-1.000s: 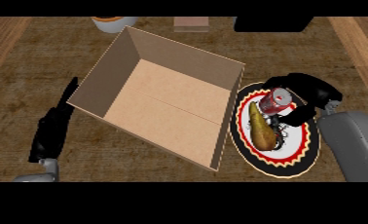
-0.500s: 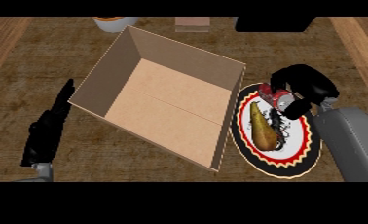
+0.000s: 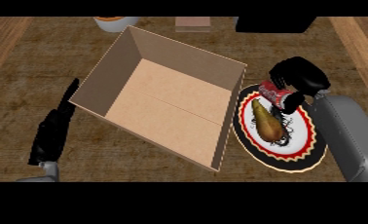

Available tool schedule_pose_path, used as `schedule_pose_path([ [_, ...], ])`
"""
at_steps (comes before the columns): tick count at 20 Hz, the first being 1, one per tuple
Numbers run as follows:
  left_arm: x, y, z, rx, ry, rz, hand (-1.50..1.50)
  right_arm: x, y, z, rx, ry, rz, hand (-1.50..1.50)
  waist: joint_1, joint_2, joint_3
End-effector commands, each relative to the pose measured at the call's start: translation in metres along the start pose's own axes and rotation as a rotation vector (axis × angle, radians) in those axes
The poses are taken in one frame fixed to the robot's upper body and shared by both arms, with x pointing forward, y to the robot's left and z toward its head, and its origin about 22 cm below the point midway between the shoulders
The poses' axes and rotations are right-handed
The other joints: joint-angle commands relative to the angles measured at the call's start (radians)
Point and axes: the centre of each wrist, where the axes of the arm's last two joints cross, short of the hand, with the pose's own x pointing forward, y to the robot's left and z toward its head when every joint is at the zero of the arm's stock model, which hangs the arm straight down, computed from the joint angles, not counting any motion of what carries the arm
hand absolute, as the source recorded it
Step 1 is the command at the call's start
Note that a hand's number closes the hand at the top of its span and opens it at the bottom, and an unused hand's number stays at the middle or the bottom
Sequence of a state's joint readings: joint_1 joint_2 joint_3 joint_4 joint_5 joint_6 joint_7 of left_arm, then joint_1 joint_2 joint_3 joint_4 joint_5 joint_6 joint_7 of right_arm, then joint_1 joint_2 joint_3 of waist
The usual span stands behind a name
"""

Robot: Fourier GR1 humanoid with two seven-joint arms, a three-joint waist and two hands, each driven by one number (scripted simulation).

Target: Pick the can from the plate and place it in the cardboard box

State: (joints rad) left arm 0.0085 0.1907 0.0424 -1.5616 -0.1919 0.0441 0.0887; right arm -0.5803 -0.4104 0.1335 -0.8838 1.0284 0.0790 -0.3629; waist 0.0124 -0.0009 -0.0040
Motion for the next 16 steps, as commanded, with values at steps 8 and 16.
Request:
schedule_pose_path([
  [8,-0.004,0.005,0.013,-0.002,0.018,0.016,0.00,0.001,-0.062,0.003,-0.200,-0.155,-0.112,1.50,-0.007,-0.002,0.004],
  [16,-0.004,0.005,0.003,0.035,0.024,-0.003,0.00,0.042,-0.104,0.005,-0.322,-0.476,-0.460,1.50,-0.030,-0.007,0.003],
])
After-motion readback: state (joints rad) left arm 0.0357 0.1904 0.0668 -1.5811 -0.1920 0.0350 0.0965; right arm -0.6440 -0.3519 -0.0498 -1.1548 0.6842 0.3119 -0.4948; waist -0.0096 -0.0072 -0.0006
